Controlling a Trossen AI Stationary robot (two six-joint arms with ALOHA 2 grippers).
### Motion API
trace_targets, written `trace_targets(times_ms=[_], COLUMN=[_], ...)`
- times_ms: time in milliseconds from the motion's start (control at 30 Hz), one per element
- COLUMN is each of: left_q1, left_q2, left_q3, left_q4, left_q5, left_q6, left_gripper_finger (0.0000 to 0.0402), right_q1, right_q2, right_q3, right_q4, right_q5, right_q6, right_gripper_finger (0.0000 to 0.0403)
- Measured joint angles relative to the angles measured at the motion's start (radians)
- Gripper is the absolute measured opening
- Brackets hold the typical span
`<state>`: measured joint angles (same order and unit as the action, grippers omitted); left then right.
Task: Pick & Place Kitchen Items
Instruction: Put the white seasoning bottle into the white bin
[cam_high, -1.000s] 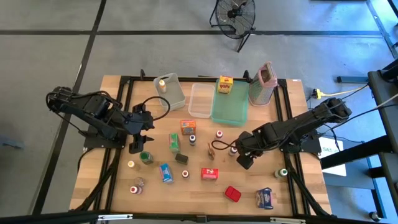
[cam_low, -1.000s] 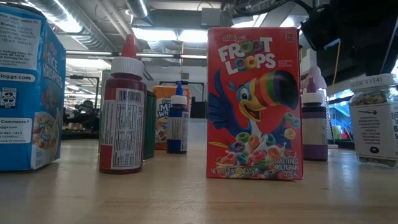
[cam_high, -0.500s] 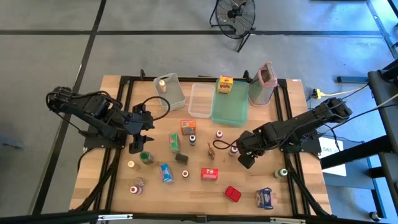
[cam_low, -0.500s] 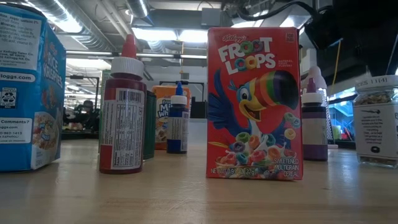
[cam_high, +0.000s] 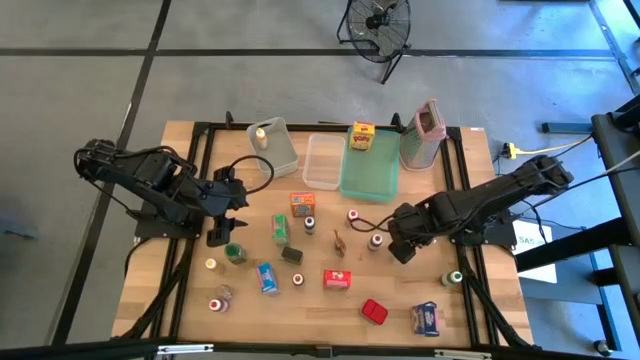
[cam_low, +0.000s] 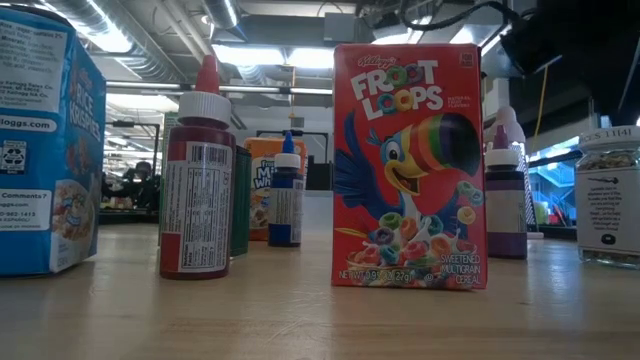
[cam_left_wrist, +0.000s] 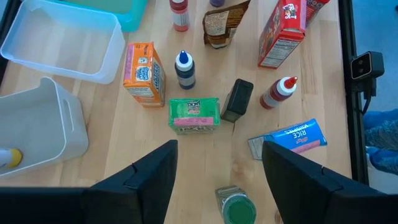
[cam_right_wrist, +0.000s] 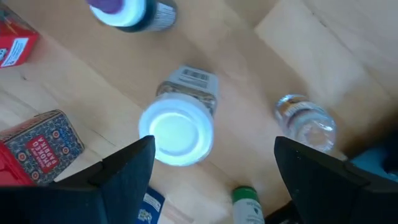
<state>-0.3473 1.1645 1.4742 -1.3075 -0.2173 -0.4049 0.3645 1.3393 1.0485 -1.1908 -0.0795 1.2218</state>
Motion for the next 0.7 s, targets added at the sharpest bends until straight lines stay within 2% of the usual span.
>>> trace_targets(times_ms=[200, 333, 700], left_q1=[0.000, 0.000, 0.000], left_q2=[0.000, 0.000, 0.000], left_q3=[0.000, 0.000, 0.000], left_q4=[0.000, -0.001, 0.000], left_q5=[0.000, 0.000, -0.001], left_q6=[0.000, 0.000, -0.005], left_gripper_finger=[0.0230, 0.0229, 0.0229], right_q1=[0.000, 0.000, 0.005], right_q2=[-0.026, -0.007, 0.030], right_q3=[0.002, 0.003, 0.003], right_q4=[0.069, 0.110, 0.097], right_q5=[-0.001, 0.043, 0.050], right_q6=[0.004, -0.023, -0.025], right_gripper_finger=[0.0330, 0.0330, 0.0330])
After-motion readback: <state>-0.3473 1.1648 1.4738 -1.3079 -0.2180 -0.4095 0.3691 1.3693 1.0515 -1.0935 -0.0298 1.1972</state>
